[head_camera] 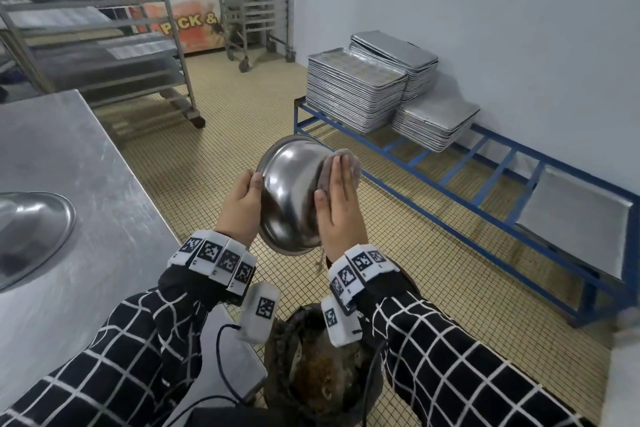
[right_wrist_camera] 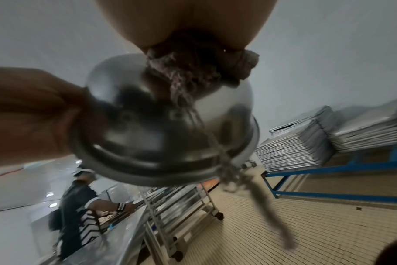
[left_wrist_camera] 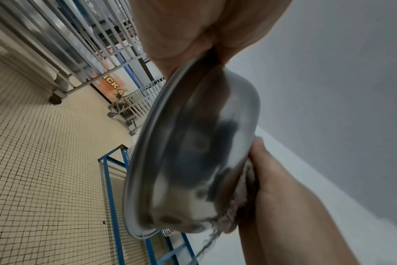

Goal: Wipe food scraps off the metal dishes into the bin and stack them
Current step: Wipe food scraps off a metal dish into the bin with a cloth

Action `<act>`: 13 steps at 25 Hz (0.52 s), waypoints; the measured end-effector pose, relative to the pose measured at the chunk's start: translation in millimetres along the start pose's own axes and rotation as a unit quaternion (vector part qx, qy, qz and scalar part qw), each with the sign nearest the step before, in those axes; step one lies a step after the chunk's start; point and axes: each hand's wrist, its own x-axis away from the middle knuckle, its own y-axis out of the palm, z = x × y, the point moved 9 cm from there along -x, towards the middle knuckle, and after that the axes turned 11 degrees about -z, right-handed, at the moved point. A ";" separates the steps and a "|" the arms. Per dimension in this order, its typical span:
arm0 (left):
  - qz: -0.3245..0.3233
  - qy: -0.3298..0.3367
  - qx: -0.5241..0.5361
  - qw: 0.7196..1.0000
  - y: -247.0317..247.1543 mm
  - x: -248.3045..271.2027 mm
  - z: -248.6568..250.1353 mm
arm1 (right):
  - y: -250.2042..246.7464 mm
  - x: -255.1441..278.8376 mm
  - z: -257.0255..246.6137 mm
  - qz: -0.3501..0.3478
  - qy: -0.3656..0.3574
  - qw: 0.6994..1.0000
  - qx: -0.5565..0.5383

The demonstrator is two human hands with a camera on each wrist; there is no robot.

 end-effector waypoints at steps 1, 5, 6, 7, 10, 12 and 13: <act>0.005 0.000 0.002 1.000 -1.6 0.1 0.6 | -1.3 -0.5 8.8 0.000 0.015 1.000 -0.006; 0.030 -0.003 0.016 0.999 -9.5 0.0 -2.6 | 12.3 20.5 22.8 -0.034 0.020 0.999 -0.020; 0.036 -0.006 0.015 0.999 -10.3 0.7 -4.1 | 19.0 27.0 19.7 -0.049 0.012 0.999 -0.010; 0.040 -0.008 0.014 0.999 -10.1 1.8 -5.0 | 26.0 33.0 15.7 -0.062 0.005 0.998 0.006; 0.038 -0.019 0.018 0.999 -4.1 4.6 -6.7 | 35.3 43.1 -3.9 -0.068 -0.037 0.995 0.062; 0.040 -0.027 0.012 0.999 -1.0 5.1 -6.2 | 30.3 39.2 -19.4 -0.056 -0.069 0.993 0.078; 0.038 -0.026 0.008 0.999 0.6 5.4 -4.3 | 26.0 34.2 -25.0 -0.047 -0.077 0.993 0.080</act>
